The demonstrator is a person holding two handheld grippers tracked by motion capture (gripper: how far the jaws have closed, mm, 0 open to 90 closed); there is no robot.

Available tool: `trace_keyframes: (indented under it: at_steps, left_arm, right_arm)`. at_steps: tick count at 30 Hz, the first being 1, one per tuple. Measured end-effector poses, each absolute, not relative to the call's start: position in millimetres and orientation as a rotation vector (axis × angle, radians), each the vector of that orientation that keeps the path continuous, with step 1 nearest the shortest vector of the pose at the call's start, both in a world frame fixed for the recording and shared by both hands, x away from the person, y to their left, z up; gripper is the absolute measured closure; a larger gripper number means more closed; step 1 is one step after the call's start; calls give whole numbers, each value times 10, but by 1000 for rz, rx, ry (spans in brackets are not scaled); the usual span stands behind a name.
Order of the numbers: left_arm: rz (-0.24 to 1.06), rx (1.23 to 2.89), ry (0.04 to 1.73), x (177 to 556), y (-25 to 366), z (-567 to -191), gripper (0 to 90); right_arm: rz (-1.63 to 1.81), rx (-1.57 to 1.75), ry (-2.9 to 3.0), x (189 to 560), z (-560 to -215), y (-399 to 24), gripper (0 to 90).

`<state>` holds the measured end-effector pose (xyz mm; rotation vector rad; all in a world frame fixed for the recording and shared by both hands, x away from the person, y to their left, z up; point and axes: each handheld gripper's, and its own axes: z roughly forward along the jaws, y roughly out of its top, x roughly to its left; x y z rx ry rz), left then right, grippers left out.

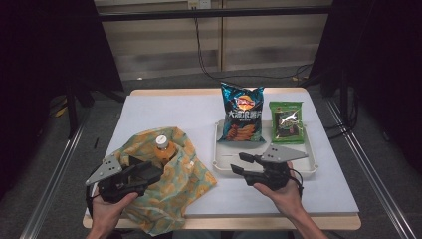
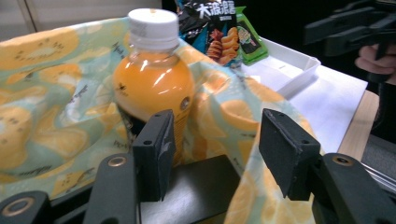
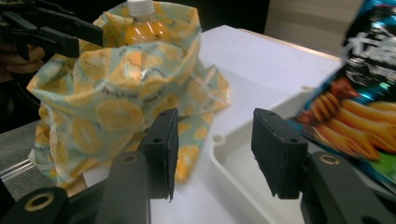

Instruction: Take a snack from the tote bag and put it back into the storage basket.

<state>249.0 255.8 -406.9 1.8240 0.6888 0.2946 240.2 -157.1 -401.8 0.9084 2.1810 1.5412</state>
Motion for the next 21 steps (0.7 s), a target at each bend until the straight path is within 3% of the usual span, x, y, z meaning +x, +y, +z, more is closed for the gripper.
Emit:
trace_keyframes:
  at_steps: [3, 8, 12, 21]
  left_arm:
    - [266, 1821, 652, 2489, 2495, -4059, 511]
    - [227, 1868, 630, 2525, 2404, -4142, 756]
    - [200, 1875, 632, 2571, 2383, -4188, 883]
    - [163, 1934, 617, 2575, 2307, -4256, 900]
  right_arm:
    - [1548, 890, 2200, 2458, -4018, -1481, 524]
    - [1582, 831, 2243, 2609, -4018, -1220, 506]
    - [1577, 802, 2283, 2673, -4055, -1049, 462]
    - [1587, 749, 2353, 2831, -4126, -713, 449]
